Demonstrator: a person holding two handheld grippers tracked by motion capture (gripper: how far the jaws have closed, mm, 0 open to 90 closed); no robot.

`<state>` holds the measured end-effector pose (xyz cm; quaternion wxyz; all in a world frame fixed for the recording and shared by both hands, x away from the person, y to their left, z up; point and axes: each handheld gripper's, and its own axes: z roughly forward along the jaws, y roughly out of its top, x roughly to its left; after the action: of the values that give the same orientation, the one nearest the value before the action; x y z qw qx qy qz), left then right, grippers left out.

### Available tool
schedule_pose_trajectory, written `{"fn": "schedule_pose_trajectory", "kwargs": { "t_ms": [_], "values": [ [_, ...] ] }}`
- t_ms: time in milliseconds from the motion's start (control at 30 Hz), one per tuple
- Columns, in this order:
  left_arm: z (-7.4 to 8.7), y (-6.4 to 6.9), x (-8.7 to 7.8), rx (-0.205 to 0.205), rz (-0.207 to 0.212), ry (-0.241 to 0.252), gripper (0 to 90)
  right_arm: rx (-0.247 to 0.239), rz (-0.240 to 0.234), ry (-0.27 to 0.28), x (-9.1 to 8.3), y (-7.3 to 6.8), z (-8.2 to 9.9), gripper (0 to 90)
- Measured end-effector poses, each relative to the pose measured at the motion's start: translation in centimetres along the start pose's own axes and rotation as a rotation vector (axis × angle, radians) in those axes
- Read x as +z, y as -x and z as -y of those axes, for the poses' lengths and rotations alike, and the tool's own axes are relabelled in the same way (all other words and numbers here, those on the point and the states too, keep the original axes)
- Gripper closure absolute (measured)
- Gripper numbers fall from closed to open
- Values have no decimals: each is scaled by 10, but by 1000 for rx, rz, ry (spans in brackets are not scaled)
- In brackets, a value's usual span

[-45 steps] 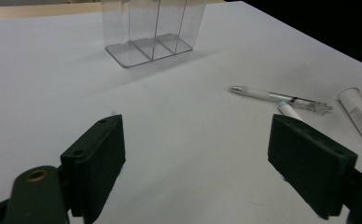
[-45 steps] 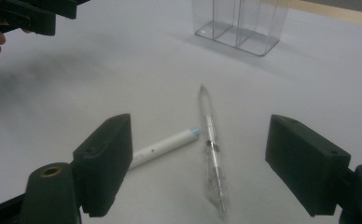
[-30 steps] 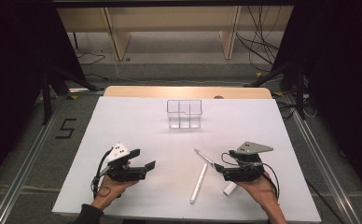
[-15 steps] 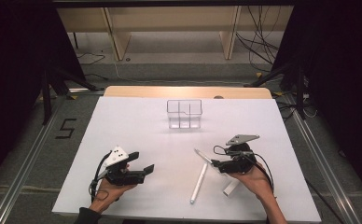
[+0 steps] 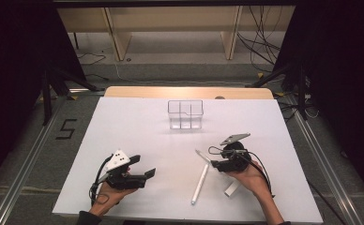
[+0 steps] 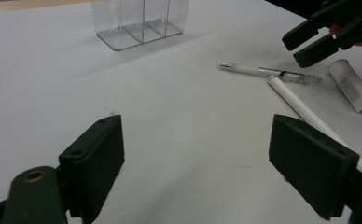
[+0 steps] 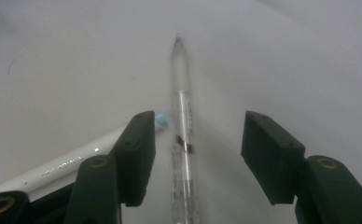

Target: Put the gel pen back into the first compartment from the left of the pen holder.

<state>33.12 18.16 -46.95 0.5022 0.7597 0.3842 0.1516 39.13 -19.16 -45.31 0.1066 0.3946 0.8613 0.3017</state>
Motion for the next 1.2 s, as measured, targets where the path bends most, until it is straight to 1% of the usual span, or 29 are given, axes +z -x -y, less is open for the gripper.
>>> {"fn": "schedule_pose_trajectory", "kwargs": {
  "t_ms": [133, 233, 333, 600, 900, 967, 1100, 1200],
  "values": [
    [0, 0, 0, -3, -2, 1, 177, -1, 1, -16, 6, 1, -3, 506],
    [1, 0, -1, -3, -1, -3, 177, -17, 3, -31, 11, 0, -4, 539],
    [1, 0, 0, -2, 0, -7, 177, -21, 1, -49, 15, -2, -5, 571],
    [1, 1, 0, 1, -2, -10, 177, -15, -12, -74, 20, -2, -11, 639],
    [2, 1, 1, 2, -4, -13, 177, -14, -29, -128, 26, -3, -12, 689],
    [2, 1, 1, 2, -5, -14, 177, -18, -22, -145, 28, -4, -12, 707],
    [2, 0, 1, 1, -4, -16, 177, -7, -13, -149, 29, -3, -13, 741],
    [2, 0, 1, 2, -4, -16, 177, -13, -6, -152, 29, -3, -13, 760]
  ]
}}
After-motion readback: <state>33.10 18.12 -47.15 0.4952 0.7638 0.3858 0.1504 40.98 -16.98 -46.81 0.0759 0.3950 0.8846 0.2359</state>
